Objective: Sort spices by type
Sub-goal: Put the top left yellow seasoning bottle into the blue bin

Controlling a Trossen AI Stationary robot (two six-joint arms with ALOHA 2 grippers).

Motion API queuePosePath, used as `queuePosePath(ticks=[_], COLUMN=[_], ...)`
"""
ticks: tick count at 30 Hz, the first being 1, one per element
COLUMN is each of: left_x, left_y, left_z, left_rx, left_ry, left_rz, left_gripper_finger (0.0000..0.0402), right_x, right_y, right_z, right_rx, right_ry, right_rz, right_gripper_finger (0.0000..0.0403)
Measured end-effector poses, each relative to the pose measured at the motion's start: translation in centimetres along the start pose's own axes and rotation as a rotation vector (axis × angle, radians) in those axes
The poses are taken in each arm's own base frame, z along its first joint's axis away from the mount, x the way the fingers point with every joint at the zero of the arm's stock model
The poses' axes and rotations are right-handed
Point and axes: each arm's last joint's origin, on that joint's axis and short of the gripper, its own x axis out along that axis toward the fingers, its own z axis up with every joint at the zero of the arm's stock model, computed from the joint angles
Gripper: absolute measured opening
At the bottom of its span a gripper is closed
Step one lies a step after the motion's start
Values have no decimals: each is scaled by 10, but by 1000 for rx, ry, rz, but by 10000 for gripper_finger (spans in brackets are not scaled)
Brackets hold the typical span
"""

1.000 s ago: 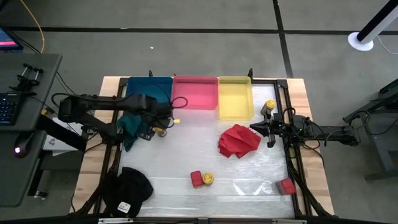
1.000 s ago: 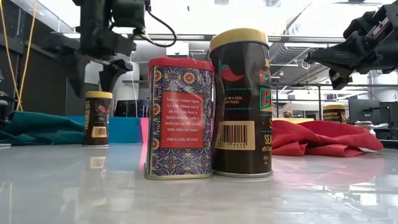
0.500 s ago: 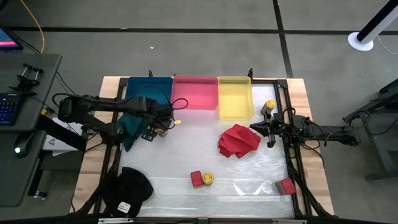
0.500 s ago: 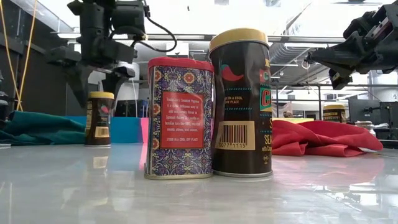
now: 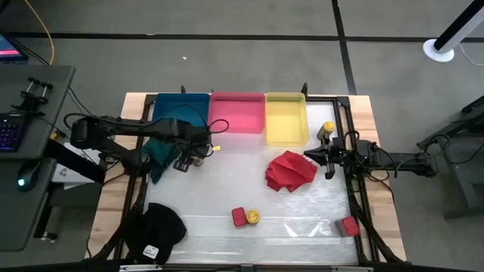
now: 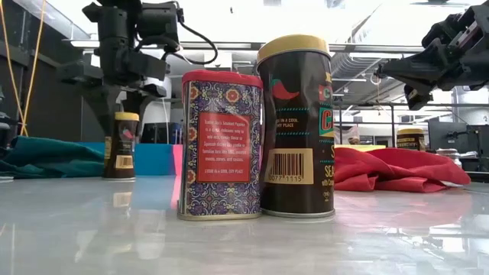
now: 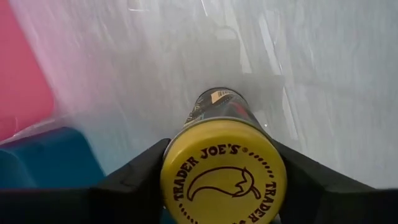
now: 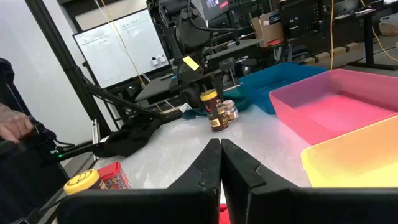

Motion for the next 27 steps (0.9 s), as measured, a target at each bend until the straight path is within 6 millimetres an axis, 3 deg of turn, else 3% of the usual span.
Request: queuePosePath(ticks=[3, 5, 10, 13, 15, 18, 21, 24, 27], left_x=[-8, -23, -88, -124, -134, -129, -111, -94, -75], left_y=[2, 6, 26, 52, 74, 110, 137, 151, 156], left_z=[4, 11, 21, 10, -7, -46, -91, -129, -154], left_rx=[-41, -54, -60, -122, -198, -380, -658, -918, -1101], left_ry=[-22, -71, -241, -270, -227, -125, -35, 20, 105], left_rz=[-26, -23, 148, 350, 437, 472, 440, 397, 320], left_gripper_finger=[190, 190, 190, 190, 190, 190, 190, 190, 190], right_x=[0, 0, 0, 0, 0, 0, 0, 0, 0], right_y=[0, 0, 0, 0, 0, 0, 0, 0, 0], right_z=[0, 0, 0, 0, 0, 0, 0, 0, 0], right_rx=[0, 0, 0, 0, 0, 0, 0, 0, 0], right_ry=[1, 0, 1, 0, 0, 0, 0, 0, 0], right_rz=[0, 0, 0, 0, 0, 0, 0, 0, 0], right_gripper_finger=[1, 1, 1, 1, 1, 1, 1, 1, 1])
